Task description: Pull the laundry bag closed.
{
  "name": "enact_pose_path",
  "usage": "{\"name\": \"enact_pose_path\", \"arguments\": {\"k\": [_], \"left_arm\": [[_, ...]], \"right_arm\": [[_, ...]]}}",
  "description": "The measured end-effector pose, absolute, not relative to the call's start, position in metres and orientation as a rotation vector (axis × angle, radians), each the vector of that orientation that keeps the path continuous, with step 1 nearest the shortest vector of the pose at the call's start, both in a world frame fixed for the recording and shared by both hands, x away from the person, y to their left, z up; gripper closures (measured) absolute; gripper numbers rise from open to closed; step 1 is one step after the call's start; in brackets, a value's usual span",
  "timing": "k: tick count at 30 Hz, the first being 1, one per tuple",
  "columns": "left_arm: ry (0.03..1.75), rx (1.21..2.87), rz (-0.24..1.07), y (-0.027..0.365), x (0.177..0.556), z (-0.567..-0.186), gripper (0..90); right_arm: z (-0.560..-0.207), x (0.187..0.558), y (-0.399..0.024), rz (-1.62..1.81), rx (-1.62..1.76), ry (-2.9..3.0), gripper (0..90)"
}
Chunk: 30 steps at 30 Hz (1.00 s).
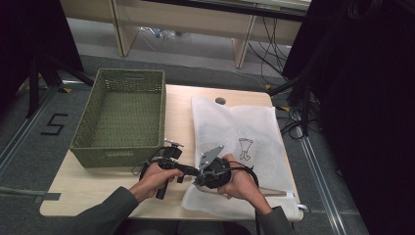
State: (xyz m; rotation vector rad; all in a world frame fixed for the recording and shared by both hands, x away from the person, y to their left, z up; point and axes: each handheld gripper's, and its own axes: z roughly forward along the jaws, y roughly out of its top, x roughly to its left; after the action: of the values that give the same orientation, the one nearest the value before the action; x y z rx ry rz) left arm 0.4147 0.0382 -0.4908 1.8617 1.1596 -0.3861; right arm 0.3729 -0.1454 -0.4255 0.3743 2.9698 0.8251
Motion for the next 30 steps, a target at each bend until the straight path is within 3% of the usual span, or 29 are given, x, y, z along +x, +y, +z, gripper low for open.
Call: {"name": "enact_pose_path", "arguments": {"k": [7, 18, 30], "left_arm": [[1.124, 1.866, -0.348, 0.034, 0.413, -0.490, 85.1], [1.073, 1.941, -0.199, 0.035, 0.410, -0.484, 88.0], [1.060, 1.959, -0.144, 0.042, 0.409, -0.476, 88.3]], "right_arm": [[-0.426, 0.373, -0.145, 0.814, 0.368, 2.966, 87.9], [-0.428, 0.373, -0.145, 0.760, 0.396, 2.956, 87.9], [-0.427, 0.373, -0.147, 0.753, 0.408, 2.936, 87.9]]}}
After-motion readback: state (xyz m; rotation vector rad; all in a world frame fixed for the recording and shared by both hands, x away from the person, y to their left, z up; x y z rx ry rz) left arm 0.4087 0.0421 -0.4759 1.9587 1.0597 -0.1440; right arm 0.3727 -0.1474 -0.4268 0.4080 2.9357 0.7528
